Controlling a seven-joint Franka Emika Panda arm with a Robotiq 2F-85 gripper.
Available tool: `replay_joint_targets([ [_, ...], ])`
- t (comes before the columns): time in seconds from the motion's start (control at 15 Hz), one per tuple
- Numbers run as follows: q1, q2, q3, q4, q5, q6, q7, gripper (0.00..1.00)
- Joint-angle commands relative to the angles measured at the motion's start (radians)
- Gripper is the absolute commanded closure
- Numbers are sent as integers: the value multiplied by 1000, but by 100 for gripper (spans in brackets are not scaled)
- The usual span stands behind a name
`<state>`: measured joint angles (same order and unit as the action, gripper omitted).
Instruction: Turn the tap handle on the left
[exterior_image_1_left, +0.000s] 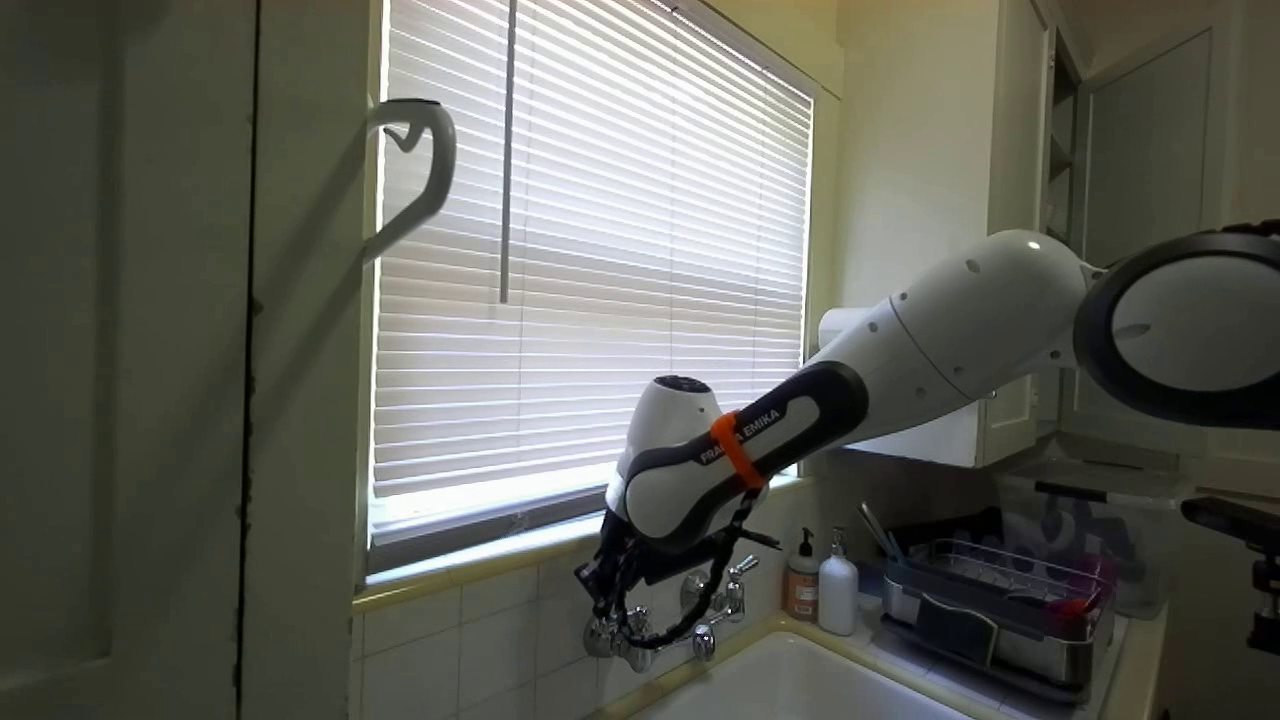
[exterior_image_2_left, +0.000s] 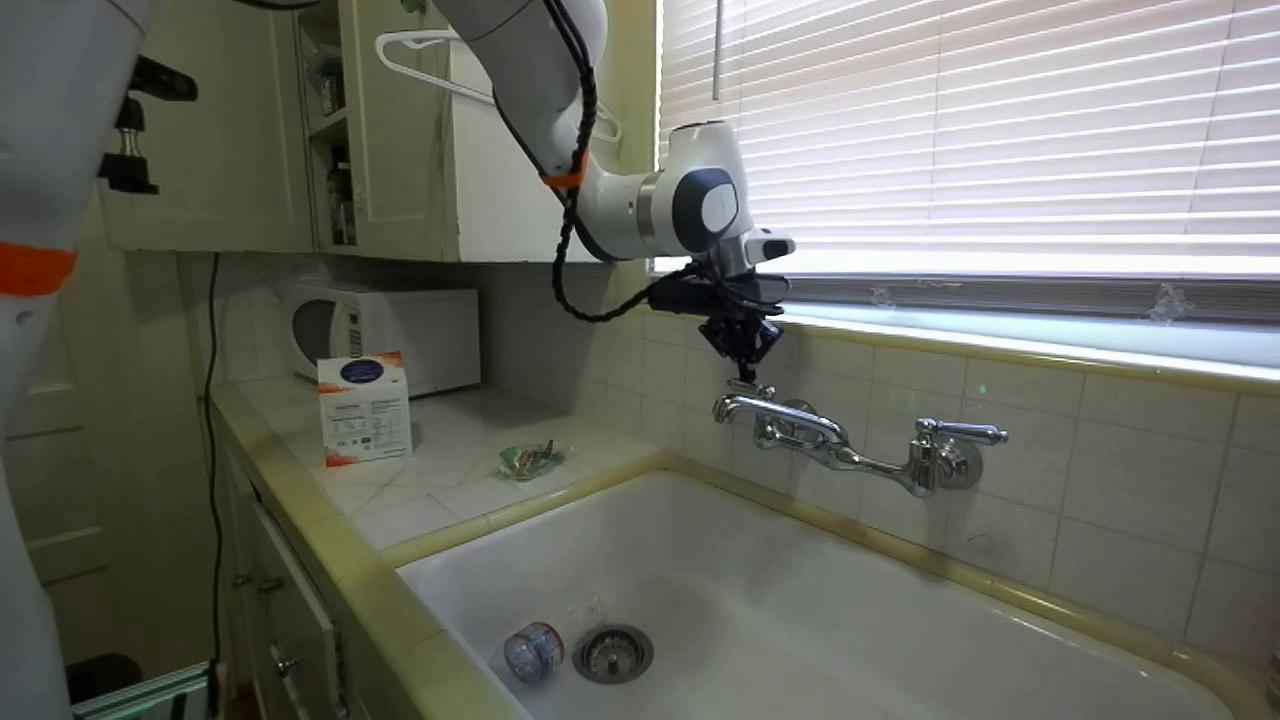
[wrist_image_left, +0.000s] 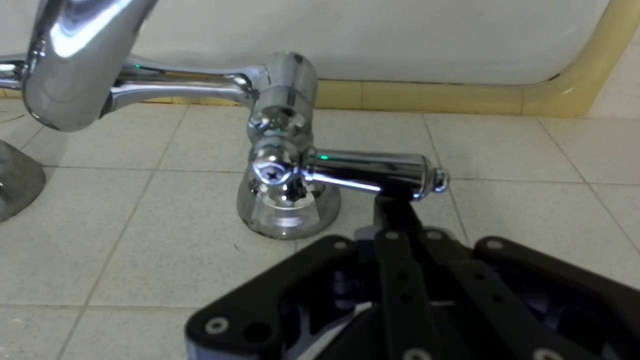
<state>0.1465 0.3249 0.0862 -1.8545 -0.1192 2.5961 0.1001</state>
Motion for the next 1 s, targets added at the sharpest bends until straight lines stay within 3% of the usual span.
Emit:
replay_joint_targets([
  [0.0,11,7,-7,17,4,-52,4,100],
  [0.2,4,-8,5,35,24,-139,-20,100],
  [0.47,-2,-5,20,96,51,-358,-62,100],
  [0.93,-2,4,17,146,33,-546,-96,100],
])
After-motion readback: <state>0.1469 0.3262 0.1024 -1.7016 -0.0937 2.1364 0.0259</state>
